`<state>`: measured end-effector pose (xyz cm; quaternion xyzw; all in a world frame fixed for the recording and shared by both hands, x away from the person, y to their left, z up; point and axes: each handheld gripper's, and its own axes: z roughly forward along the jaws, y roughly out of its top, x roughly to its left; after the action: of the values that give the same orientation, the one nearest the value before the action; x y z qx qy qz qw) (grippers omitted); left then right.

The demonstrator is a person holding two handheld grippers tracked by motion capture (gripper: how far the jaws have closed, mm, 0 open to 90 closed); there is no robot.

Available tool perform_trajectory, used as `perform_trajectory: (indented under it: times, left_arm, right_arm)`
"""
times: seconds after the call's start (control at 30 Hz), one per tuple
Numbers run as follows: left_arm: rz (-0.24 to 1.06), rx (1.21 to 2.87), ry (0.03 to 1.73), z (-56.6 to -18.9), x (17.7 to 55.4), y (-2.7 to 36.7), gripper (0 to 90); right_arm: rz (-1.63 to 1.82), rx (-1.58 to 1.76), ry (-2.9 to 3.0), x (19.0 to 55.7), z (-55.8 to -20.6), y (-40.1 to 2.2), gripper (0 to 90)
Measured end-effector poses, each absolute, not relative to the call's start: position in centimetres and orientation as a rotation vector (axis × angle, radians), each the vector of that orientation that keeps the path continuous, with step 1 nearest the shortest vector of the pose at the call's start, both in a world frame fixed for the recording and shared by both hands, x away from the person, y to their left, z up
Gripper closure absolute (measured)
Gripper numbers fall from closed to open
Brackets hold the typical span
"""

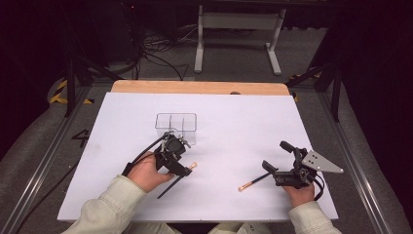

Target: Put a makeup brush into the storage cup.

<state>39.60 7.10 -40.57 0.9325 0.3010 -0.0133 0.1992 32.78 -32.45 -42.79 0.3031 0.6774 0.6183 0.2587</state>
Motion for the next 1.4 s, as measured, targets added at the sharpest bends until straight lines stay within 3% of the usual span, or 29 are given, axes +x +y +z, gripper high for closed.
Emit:
perform_trajectory:
  times: [0.3, 1.4]
  left_arm:
    - [-0.058, 2.662, 0.859, -41.0, 39.6, 6.5, 50.5]
    - [-0.034, 2.856, 0.853, -42.3, 39.2, 5.4, 81.4]
  right_arm:
    - [1.679, 0.820, 1.836, 32.8, -42.8, -32.5, 0.1]
    - [1.688, 0.820, 1.841, 32.8, -42.8, -32.4, 0.2]
